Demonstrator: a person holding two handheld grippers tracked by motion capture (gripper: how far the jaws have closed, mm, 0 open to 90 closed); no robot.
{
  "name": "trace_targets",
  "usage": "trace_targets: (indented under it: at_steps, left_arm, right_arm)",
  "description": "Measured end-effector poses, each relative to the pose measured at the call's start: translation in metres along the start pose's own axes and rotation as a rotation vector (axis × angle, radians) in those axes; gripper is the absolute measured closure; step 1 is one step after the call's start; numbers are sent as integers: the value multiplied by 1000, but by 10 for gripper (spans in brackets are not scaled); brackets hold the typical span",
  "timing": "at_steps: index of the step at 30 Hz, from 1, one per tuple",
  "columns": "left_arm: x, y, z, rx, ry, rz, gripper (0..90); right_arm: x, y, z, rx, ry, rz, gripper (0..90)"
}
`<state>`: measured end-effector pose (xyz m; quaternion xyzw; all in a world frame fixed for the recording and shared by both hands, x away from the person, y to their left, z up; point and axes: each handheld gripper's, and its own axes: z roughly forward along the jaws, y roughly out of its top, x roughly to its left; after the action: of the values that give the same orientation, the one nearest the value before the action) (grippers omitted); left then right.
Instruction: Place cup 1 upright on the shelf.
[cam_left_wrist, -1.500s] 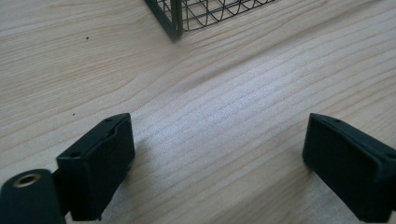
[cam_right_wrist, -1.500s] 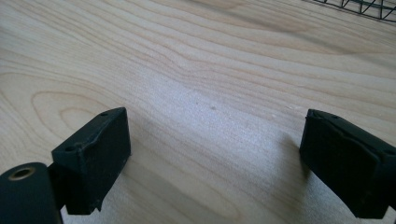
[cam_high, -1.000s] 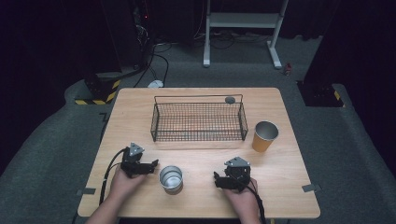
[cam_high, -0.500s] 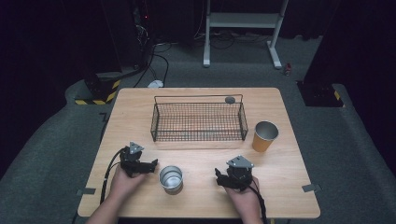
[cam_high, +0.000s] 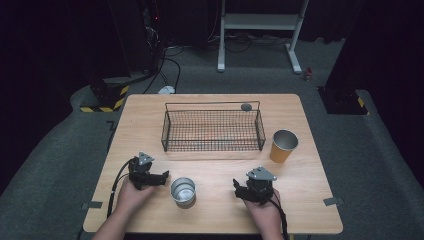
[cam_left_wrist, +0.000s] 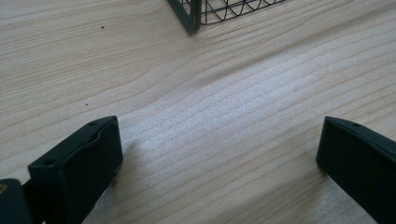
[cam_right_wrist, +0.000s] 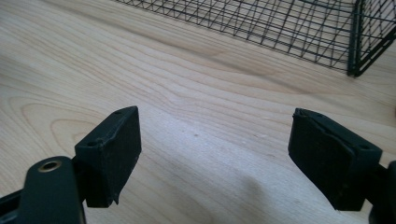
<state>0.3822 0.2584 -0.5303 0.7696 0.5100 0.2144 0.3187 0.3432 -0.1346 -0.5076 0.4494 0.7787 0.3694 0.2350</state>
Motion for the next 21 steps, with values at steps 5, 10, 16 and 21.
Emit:
trace_targets:
  at_steps: [5, 10, 16, 21]
  left_arm:
    - [1, -3, -3, -6, 8, 16, 10]
    - [4, -4, -6, -1, 0, 36, 9]
    - [10, -7, -8, 11, -25, 30, 7]
    - [12, -8, -9, 7, -28, 28, 2]
  right_arm:
    - [-7, -2, -4, -8, -5, 19, 181]
    - [-13, -4, -7, -6, -12, 33, 171]
    - [-22, -6, -17, -33, -39, 45, 171]
    - [-26, -8, -20, -39, -56, 54, 166]
